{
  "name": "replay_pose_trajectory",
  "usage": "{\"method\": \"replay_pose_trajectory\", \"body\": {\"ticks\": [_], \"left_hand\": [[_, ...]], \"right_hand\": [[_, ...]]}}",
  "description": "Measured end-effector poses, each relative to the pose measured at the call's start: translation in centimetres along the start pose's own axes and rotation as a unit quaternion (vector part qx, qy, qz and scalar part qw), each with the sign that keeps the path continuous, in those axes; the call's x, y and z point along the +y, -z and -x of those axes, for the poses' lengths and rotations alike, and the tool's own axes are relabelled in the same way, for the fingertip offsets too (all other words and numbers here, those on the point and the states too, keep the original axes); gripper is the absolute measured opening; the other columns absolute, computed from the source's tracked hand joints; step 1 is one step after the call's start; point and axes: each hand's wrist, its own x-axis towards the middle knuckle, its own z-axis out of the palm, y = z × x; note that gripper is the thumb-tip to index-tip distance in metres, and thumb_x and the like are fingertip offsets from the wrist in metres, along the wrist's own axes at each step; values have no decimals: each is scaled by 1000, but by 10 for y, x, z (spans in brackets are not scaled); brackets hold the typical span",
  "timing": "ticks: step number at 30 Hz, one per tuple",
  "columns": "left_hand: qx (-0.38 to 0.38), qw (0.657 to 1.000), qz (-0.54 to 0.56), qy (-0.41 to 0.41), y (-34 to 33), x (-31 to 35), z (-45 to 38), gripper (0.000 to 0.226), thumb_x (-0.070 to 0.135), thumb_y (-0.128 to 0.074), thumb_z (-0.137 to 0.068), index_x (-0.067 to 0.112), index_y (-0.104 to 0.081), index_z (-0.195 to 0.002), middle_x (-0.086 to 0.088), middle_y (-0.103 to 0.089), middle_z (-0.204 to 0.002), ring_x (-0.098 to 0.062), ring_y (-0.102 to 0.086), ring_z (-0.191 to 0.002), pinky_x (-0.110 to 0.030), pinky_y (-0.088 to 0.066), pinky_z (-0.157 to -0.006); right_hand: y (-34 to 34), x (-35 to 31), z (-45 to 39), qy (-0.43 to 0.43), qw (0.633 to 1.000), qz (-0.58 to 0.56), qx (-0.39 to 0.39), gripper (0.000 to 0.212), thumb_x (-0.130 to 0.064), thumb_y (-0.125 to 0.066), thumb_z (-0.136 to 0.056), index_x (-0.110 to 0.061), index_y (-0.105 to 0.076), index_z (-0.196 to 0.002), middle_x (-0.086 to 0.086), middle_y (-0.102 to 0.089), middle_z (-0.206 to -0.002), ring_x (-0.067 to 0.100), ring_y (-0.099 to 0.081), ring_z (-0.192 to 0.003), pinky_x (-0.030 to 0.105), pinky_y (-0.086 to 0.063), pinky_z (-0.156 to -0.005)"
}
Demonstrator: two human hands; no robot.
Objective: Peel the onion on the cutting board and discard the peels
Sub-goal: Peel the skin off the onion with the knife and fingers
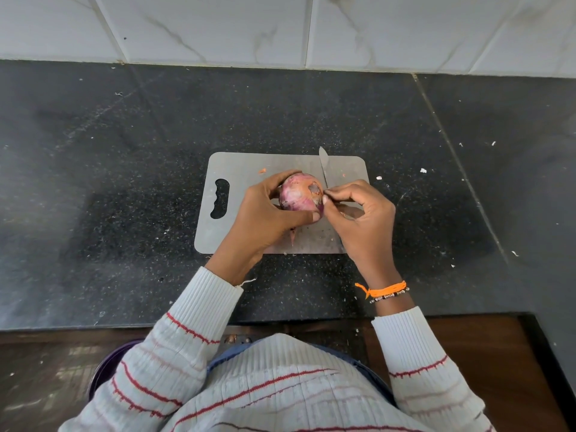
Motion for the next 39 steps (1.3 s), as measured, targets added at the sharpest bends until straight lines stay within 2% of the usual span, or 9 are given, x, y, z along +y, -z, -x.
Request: {"method": "replay_pose_trajectory", "body": {"ticks": [4, 8, 11, 14, 19, 24, 29, 34, 39], "left_hand": [[2, 1000, 0, 6, 2, -3, -1, 65, 3, -86, -56, 18, -62, -114, -1, -66, -110, -18, -63, -104, -30, -54, -88], [7, 1000, -5, 4, 4, -2, -1, 65, 2, -85, -57, 16, -61, -117, 1, -66, -109, -16, -62, -104, -30, -54, -89], [7, 1000, -10, -1, 5, -2, -1, 66, 4, -85, -58, 15, -60, -118, 2, -66, -109, -14, -62, -104, -29, -54, -89], [6, 1000, -14, 1, 4, -3, -1, 67, 7, -86, -57, 16, -60, -119, 2, -66, -110, -15, -63, -103, -33, -54, -90], [-5, 1000, -11, 4, 5, -4, -1, 66, 8, -87, -57, 17, -61, -117, -2, -66, -111, -18, -63, -103, -36, -54, -90], [-26, 999, 10, 15, 7, -1, 0, 65, 0, -82, -61, 15, -59, -120, -2, -64, -113, -16, -62, -103, -25, -55, -84], [-35, 998, 54, 24, 9, 3, 3, 62, -6, -77, -66, 18, -56, -119, -4, -63, -112, -13, -61, -98, -20, -55, -78], [-25, 998, 54, 17, 8, 2, 3, 65, -6, -78, -64, 14, -56, -121, -4, -63, -112, -15, -61, -102, -27, -55, -85], [-35, 998, 56, 13, 7, 2, 5, 63, -6, -76, -67, 13, -55, -124, 0, -61, -110, -7, -59, -95, -19, -55, -76]], "right_hand": [[-3, 0, 1, -34, 999, -18, 3, 4, 1, -67, -79, -1, -69, -81, 8, -66, -79, 14, -64, -75, 24, -55, -68], [-2, -3, 2, -77, 995, -64, -6, 8, -5, -66, -84, -12, -69, -86, -1, -66, -80, 9, -64, -77, 18, -51, -71], [-4, -5, 1, -68, 996, -60, -8, 6, -11, -72, -80, -12, -70, -85, -1, -67, -82, 10, -65, -80, 19, -52, -73], [-5, -4, 1, -43, 998, -39, 8, 4, -3, -71, -79, -6, -70, -81, 1, -66, -81, 10, -64, -79, 18, -51, -72], [-7, -4, 1, -43, 999, -17, 3, 2, -2, -67, -80, -4, -66, -81, 3, -62, -81, 13, -61, -77, 32, -56, -68], [-6, -2, 2, -61, 998, -2, 18, 2, -3, -66, -82, -3, -64, -83, 6, -62, -82, 9, -59, -74, 18, -51, -67], [-4, 2, 2, -162, 981, -102, 34, 9, -18, -62, -87, -10, -65, -89, 10, -70, -85, 22, -69, -79, 44, -57, -74], [-7, -12, 1, -144, 984, -109, 3, 16, -24, -70, -82, -15, -64, -94, 1, -68, -92, 12, -65, -82, 28, -55, -72], [-11, -7, 3, -161, 981, -111, 6, 3, -15, -69, -84, -14, -66, -84, 0, -67, -79, 18, -65, -75, 46, -57, -69]]}}
